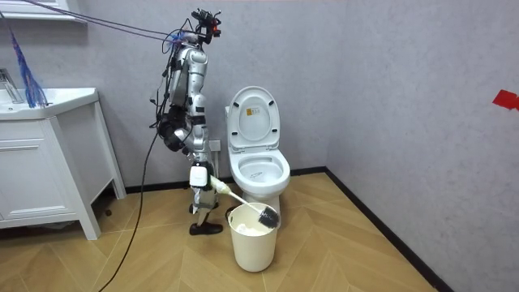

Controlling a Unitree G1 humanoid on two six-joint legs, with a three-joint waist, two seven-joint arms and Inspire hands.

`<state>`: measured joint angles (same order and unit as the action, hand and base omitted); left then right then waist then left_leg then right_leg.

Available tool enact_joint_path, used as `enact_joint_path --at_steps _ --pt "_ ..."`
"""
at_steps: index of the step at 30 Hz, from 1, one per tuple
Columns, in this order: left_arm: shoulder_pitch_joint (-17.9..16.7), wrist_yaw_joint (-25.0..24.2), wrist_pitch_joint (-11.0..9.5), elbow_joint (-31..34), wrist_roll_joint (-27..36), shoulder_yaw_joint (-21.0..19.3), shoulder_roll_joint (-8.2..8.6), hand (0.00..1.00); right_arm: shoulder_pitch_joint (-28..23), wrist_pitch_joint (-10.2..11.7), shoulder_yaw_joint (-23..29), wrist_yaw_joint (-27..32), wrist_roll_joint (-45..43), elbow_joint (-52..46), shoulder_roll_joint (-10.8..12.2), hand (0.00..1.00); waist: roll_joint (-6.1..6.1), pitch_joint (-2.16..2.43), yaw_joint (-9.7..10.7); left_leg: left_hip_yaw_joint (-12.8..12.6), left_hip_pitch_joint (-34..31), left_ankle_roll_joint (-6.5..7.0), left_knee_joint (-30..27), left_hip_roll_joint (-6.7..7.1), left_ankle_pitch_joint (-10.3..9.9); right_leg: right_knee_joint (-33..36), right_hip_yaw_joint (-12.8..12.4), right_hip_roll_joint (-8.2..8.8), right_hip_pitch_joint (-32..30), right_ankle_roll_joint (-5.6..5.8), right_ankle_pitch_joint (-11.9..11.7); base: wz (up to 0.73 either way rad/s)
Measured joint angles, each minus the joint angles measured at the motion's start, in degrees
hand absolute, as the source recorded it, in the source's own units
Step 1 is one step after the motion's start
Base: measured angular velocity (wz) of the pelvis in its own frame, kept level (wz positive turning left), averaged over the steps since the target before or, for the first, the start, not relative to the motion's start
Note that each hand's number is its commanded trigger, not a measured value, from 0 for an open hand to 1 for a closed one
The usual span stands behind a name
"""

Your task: Brush toilet

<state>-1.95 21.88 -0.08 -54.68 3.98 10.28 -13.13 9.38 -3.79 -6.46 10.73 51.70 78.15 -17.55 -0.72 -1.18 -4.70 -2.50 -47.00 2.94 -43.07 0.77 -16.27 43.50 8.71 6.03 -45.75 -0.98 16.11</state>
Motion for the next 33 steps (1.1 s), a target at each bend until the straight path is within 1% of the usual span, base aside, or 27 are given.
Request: enact_joint_path --at_steps 1,2,3,4,5,6,9,10,11,13,15,17,18,20,22,23,24,26,27,28,29,30,31,33 --pt "-0.3 0.1 0.0 0.1 0.0 -1.1 0.02 0.00 -0.1 0.0 1.3 0.3 0.1 0.0 0.1 1.00 0.33 0.02 0.0 0.1 2.1 0.06 1.5 0.04 0.3 -1.5 0.3 0.03 2.1 0.12 -0.1 0.14" --pt "-0.6 0.1 -0.1 0.3 0.1 -1.6 0.03 0.00 -0.2 0.1 2.2 0.5 0.5 0.0 0.1 1.00 0.36 0.03 0.0 0.4 3.9 0.10 2.7 -0.03 0.6 -3.2 1.0 -0.01 4.4 0.15 -0.3 0.13" --pt "-0.7 0.1 -0.2 0.3 0.2 -1.9 0.05 0.00 -0.4 0.1 2.3 0.5 1.2 -0.2 0.1 1.00 0.36 0.03 0.0 0.6 4.8 0.10 3.2 -0.05 0.6 -3.9 1.4 -0.03 5.5 0.15 -0.5 0.16" --pt "-1.0 0.2 -0.4 0.4 0.3 -2.4 0.14 0.00 -0.5 0.4 2.5 0.5 2.5 -0.2 0.4 1.00 0.45 0.02 0.2 1.2 6.8 0.04 4.8 -0.04 0.9 -5.8 2.2 -0.02 8.0 0.15 -0.8 0.15" --pt "-1.2 0.3 -0.4 0.5 0.3 -2.4 0.13 0.00 -0.7 0.4 2.9 0.5 2.7 -0.2 0.6 1.00 0.53 0.00 0.3 1.4 7.9 -0.01 5.6 -0.04 1.0 -6.7 2.5 -0.04 9.2 0.19 -0.9 0.18" --pt "-1.6 0.4 -0.6 0.7 0.3 -2.4 0.15 0.00 -1.0 0.3 3.5 0.5 3.0 -0.2 1.0 1.00 0.86 0.02 0.3 1.6 10.1 -0.05 7.3 -0.02 1.3 -8.3 2.7 -0.12 11.4 0.35 -1.1 0.14" --pt "-2.9 0.6 -1.5 1.1 0.0 -3.5 0.36 0.00 -1.4 0.6 4.6 0.6 3.6 -0.6 1.8 1.00 1.47 0.21 0.5 1.9 14.3 -0.14 10.5 0.23 1.6 -11.4 3.2 -0.20 15.6 0.58 -1.2 0.07" --pt "-3.4 0.8 -1.5 1.8 -0.2 -3.6 0.38 0.00 -1.6 0.7 4.7 0.7 4.3 -1.0 2.0 1.00 1.66 0.18 0.5 2.1 15.8 -0.17 11.7 0.35 1.6 -12.4 3.3 -0.24 17.2 0.67 -1.2 0.06" --pt "-3.7 0.9 -1.6 2.3 -0.2 -3.5 0.40 0.00 -1.6 0.8 4.7 0.8 4.6 -1.0 2.0 1.00 1.68 0.19 0.5 2.2 16.5 -0.18 12.0 0.47 1.6 -12.9 3.5 -0.28 18.0 0.70 -1.2 0.08" --pt "-4.4 1.1 -2.0 4.4 -0.3 -3.6 0.55 0.00 -1.7 1.8 5.1 1.2 4.6 -1.0 2.4 1.00 1.88 0.15 0.6 2.9 18.7 -0.25 13.6 0.90 1.7 -14.1 4.2 -0.25 20.4 0.83 -1.1 0.17" --pt "-4.8 1.1 -2.5 5.6 -1.3 -3.7 0.62 0.00 -1.8 2.1 5.1 1.2 4.4 -0.8 2.7 1.00 2.04 0.12 0.9 3.5 20.6 -0.33 14.5 0.92 1.7 -15.5 5.0 -0.30 22.8 0.88 -1.1 0.21" --pt "-6.1 1.1 -3.1 8.1 -2.2 -4.2 0.66 0.00 -2.9 2.5 5.1 1.1 4.3 -1.0 2.9 1.00 2.26 0.19 1.2 4.4 23.2 -0.37 15.7 0.90 1.7 -18.0 6.1 -0.61 26.3 1.03 -1.1 0.20" --pt "-6.6 1.1 -3.1 8.7 -2.7 -4.6 0.67 0.00 -3.1 2.5 5.1 1.1 4.1 -1.0 2.9 1.00 2.31 0.18 1.2 4.5 23.8 -0.39 16.0 0.92 1.7 -18.5 6.4 -0.63 27.1 1.06 -1.2 0.18" --pt "-7.9 1.3 -3.3 10.0 -6.0 -6.0 0.66 0.00 -4.2 2.5 5.5 0.9 2.6 -1.4 2.9 1.00 2.52 0.25 1.3 5.0 25.5 -0.45 16.7 0.90 1.7 -20.1 7.2 -0.88 29.5 1.19 -1.2 0.17" --pt "-9.8 1.8 -3.5 12.0 -10.5 -8.3 0.72 0.00 -5.7 2.5 5.5 0.8 -1.2 -1.9 3.0 1.00 2.94 0.46 1.2 5.1 27.0 -0.49 17.5 0.85 1.7 -21.8 8.4 -1.10 31.7 1.18 -1.4 0.19" --pt "-10.3 1.9 -3.6 12.6 -11.6 -8.9 0.82 0.00 -6.1 2.6 5.5 0.8 -2.5 -2.1 3.0 1.00 2.99 0.48 1.1 5.3 27.4 -0.51 17.8 0.82 1.7 -22.2 8.6 -1.14 32.2 1.18 -1.4 0.20" --pt "-11.7 2.8 -3.7 14.3 -13.6 -10.3 1.46 0.00 -6.8 2.6 5.5 0.8 -5.3 -2.1 3.1 1.00 3.05 0.60 1.1 5.8 28.3 -0.65 18.3 0.73 1.6 -23.2 8.8 -1.39 33.4 1.29 -1.6 0.12" --pt "-13.9 4.3 -3.7 17.9 -16.2 -10.4 1.62 0.00 -8.0 2.6 5.4 0.8 -9.7 -2.3 3.2 1.00 3.24 0.79 0.0 5.8 30.6 -0.68 19.5 0.65 1.6 -24.0 9.0 -1.36 35.5 1.38 -1.8 0.03" --pt "-14.6 4.6 -3.7 19.4 -17.4 -10.4 1.64 0.00 -8.2 2.6 5.4 0.9 -11.1 -2.5 3.2 1.00 3.23 0.80 -0.2 5.9 30.9 -0.68 19.6 0.68 1.6 -24.0 9.3 -1.30 35.9 1.38 -1.8 0.09" --pt "-15.6 5.1 -3.8 22.1 -20.2 -10.6 1.63 0.00 -8.5 2.9 5.2 1.2 -14.6 -2.8 3.2 1.00 3.26 0.79 -0.6 6.3 31.6 -0.69 19.7 0.80 1.6 -24.2 10.3 -1.12 36.8 1.38 -1.8 0.19" --pt "-16.1 5.7 -4.2 24.0 -23.0 -10.8 1.61 0.00 -9.2 3.3 4.8 1.2 -18.2 -2.7 3.2 1.00 3.24 0.80 -0.7 6.7 32.1 -0.69 19.7 0.85 1.6 -24.6 10.7 -1.16 37.6 1.38 -1.8 0.18" --pt "-16.3 6.0 -4.5 25.0 -24.2 -10.8 1.61 0.00 -9.3 3.6 4.5 1.3 -20.0 -2.7 3.2 1.00 3.24 0.79 -1.0 6.7 32.3 -0.69 19.7 0.86 1.6 -24.9 10.8 -1.20 38.0 1.39 -1.8 0.10" --pt "-16.4 6.6 -5.3 26.3 -26.4 -10.8 1.63 0.00 -9.4 4.3 4.0 1.3 -23.5 -2.8 3.2 1.00 3.15 0.74 -1.6 7.2 32.6 -0.70 19.7 0.87 1.6 -25.0 11.1 -1.19 38.4 1.39 -1.8 0.07" --pt "-16.5 6.7 -6.2 28.3 -29.1 -10.7 1.66 0.00 -9.5 5.2 3.4 1.2 -28.0 -2.8 3.2 1.00 2.99 0.69 -1.8 7.6 33.1 -0.76 19.7 0.92 1.6 -25.1 11.5 -1.25 39.3 1.40 -1.8 0.13"
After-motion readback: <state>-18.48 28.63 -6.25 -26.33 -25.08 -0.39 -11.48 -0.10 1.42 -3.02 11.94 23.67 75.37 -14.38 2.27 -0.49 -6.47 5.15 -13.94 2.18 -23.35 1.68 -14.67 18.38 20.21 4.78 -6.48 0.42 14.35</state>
